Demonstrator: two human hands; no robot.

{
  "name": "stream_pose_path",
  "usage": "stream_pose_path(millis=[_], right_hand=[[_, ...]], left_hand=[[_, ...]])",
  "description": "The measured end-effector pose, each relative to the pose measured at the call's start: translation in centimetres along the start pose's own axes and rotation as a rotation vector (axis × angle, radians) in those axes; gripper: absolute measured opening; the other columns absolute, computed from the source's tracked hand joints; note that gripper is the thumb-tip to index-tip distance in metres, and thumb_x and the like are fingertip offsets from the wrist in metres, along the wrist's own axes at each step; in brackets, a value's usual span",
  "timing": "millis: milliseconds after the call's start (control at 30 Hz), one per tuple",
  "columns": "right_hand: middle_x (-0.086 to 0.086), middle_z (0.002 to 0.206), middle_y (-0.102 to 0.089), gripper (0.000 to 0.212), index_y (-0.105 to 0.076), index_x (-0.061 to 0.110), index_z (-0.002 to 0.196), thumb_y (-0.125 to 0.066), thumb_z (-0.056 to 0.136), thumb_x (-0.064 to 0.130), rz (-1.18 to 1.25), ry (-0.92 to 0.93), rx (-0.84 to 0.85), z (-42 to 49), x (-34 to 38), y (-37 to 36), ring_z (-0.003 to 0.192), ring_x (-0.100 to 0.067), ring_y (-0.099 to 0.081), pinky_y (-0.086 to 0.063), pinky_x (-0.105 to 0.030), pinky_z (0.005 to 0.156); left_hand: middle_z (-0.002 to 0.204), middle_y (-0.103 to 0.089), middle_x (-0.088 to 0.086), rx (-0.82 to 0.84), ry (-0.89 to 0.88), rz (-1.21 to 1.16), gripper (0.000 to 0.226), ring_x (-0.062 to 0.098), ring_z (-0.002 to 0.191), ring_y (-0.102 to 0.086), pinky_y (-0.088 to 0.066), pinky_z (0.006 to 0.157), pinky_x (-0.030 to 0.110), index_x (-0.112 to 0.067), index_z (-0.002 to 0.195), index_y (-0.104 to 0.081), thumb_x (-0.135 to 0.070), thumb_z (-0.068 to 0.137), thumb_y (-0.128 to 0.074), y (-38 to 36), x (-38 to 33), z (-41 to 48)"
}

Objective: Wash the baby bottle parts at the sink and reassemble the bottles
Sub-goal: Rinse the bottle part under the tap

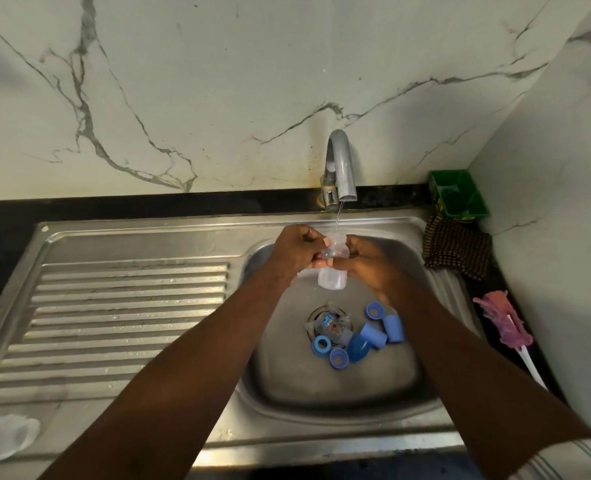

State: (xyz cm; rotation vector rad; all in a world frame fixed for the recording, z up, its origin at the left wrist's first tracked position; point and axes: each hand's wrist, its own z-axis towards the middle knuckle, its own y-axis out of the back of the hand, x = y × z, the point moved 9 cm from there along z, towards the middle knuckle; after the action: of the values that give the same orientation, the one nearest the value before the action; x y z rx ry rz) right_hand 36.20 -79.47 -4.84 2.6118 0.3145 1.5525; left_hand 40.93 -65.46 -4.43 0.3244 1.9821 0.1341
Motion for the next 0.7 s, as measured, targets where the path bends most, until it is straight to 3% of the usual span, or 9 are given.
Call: stream_pose_path(millis=[100, 267, 367, 500, 600, 633, 700], right_hand=[[-0.009, 0.124, -0.066, 0.054, -0.057, 0.010, 0.131, -0.075, 0.081, 0.000, -0.104, 0.053, -0.038, 0.2, 0.8, 0.0, 0.112, -0.022, -0.063, -0.051, -0.040, 0.099], [-0.006, 0.122, -0.065, 0.057, -0.060, 0.010, 0.125, -0.080, 0.074, -0.004, -0.236, 0.228, -0.222, 0.8, 3.8, 0.7, 0.112, -0.026, -0.061, -0.050, -0.047, 0.101], [0.004, 0.115, -0.062, 0.053, -0.060, 0.017, 0.122, -0.081, 0.076, 0.002, -0.211, 0.321, -0.316, 0.3, 4.5, 0.9, 0.104, -0.016, -0.061, -0.052, -0.033, 0.092], [-0.002, 0.119, -0.064, 0.053, -0.058, 0.017, 0.124, -0.079, 0.078, 0.002, -0.209, 0.273, -0.208, 0.2, 2.2, -0.4, 0.112, -0.021, -0.062, -0.049, -0.028, 0.091], [0.004, 0.115, -0.063, 0.051, -0.055, 0.017, 0.126, -0.078, 0.081, 0.005, -0.105, 0.321, -0.353, -0.8, 2.5, 0.9, 0.101, -0.008, -0.060, -0.047, -0.010, 0.080], [0.003, 0.115, -0.063, 0.050, -0.056, 0.018, 0.125, -0.078, 0.081, 0.007, -0.148, 0.313, -0.317, -0.5, 2.4, 0.7, 0.100, -0.008, -0.060, -0.048, -0.013, 0.082], [-0.002, 0.119, -0.066, 0.052, -0.058, 0.019, 0.124, -0.080, 0.078, 0.008, -0.251, 0.245, -0.188, 0.3, 0.9, -0.6, 0.106, -0.017, -0.062, -0.052, -0.035, 0.096]], left_hand=[[0.097, -0.074, 0.015, -0.006, -0.077, 0.045, 0.012, 0.027, 0.090, -0.071, -0.061, 0.084, 0.039, -0.012, 0.081, -0.070, -0.007, 0.082, -0.080, 0.6, -0.6, -0.4], [0.106, -0.072, 0.012, -0.044, -0.137, -0.018, 0.012, 0.026, 0.098, -0.068, -0.058, 0.092, 0.038, -0.004, 0.100, -0.071, 0.001, 0.091, -0.066, 1.7, -0.4, -0.8], [0.113, -0.069, 0.005, -0.109, -0.102, -0.048, 0.018, 0.019, 0.102, -0.063, -0.056, 0.087, 0.034, -0.014, 0.107, -0.069, -0.004, 0.095, -0.060, 3.6, 0.8, -1.3], [0.115, -0.068, 0.009, -0.121, -0.050, -0.078, 0.019, 0.024, 0.106, -0.063, -0.057, 0.089, 0.039, -0.013, 0.112, -0.070, -0.007, 0.096, -0.061, 5.3, 3.2, -2.1], [0.111, -0.069, 0.004, -0.098, -0.042, -0.091, 0.018, 0.022, 0.105, -0.064, -0.057, 0.085, 0.037, -0.016, 0.109, -0.070, -0.008, 0.095, -0.062, 5.9, 4.4, -2.9], [0.110, -0.069, 0.003, -0.085, -0.038, -0.099, 0.018, 0.021, 0.104, -0.064, -0.056, 0.085, 0.036, -0.017, 0.109, -0.070, -0.009, 0.095, -0.062, 5.9, 4.6, -2.9], [0.108, -0.070, 0.003, -0.059, -0.006, -0.095, 0.019, 0.022, 0.102, -0.065, -0.055, 0.082, 0.035, -0.017, 0.109, -0.070, -0.008, 0.095, -0.062, 5.8, 5.5, -3.7]])
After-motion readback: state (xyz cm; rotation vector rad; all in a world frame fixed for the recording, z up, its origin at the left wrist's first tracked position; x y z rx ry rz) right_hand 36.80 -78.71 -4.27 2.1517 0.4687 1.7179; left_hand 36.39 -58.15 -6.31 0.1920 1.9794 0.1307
